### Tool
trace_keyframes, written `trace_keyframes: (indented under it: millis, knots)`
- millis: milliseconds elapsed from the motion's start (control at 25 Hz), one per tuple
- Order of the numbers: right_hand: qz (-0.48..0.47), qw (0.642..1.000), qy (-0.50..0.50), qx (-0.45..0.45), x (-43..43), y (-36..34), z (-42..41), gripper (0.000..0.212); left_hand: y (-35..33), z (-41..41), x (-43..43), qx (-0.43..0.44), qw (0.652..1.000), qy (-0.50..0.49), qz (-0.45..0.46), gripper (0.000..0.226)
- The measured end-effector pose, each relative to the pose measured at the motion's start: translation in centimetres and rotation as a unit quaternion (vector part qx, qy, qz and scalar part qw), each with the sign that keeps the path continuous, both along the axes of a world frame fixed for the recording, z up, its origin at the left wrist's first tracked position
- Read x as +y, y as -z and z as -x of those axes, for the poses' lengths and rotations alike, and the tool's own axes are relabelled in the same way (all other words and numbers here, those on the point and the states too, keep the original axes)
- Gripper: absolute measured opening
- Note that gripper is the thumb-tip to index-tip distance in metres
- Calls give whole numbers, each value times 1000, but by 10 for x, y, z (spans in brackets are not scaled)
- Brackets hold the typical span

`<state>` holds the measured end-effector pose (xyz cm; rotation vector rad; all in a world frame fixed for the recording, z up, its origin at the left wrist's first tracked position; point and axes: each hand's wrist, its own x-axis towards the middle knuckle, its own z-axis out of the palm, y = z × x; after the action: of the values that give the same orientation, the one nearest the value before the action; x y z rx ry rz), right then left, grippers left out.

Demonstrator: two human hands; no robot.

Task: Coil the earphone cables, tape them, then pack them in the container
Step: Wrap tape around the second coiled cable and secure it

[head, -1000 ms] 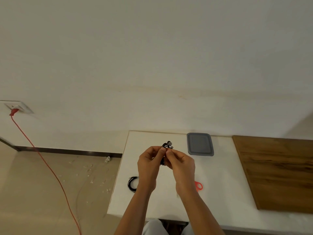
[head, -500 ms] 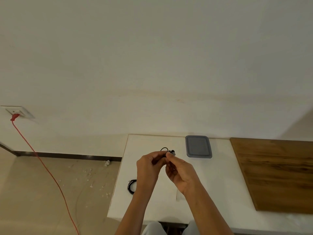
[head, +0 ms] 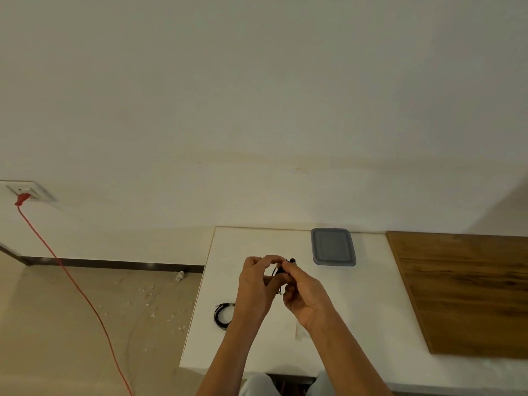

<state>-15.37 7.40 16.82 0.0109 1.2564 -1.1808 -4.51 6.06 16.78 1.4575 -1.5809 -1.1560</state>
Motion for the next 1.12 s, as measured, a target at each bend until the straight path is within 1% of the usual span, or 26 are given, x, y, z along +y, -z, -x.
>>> trace_keyframes:
  millis: [120, 200, 280, 360, 560, 720, 840, 960, 1040, 1120]
  knots:
    - [9, 1000, -22, -3, 0, 0, 3, 20, 6, 0, 0, 45, 997, -40, -44, 25]
    - [10, 999, -32, -12, -1, 0, 5, 14, 8, 1, 1, 82, 992, -81, -57, 24]
    - [13, 999, -28, -25, 0, 2, 5, 8, 9, 4, 3, 98, 988, -110, -53, 20]
    - [16, 999, -17, -30, 0, 4, 5, 8, 8, 8, 5, 124, 984, -123, -44, 14]
    - [12, 1000, 13, -11, -2, 3, 3, 10, 6, 14, 9, 154, 977, -143, -24, 18]
    - [3, 1000, 13, -11, -2, 2, 4, 11, 5, 13, 7, 139, 983, -119, -1, 22]
    - [10, 1000, 6, -3, -4, 0, 7, 17, 4, 10, 6, 119, 988, -94, 19, 21]
    - [19, 998, -26, 45, -8, -3, 8, 28, 4, 10, 6, 106, 990, -86, 38, 22]
    - [27, 996, -41, 76, -10, -4, 8, 24, 3, 10, 5, 108, 990, -85, 41, 22]
    - [45, 995, -45, 78, -9, -4, 10, 15, 1, 10, 4, 120, 988, -88, 39, 19]
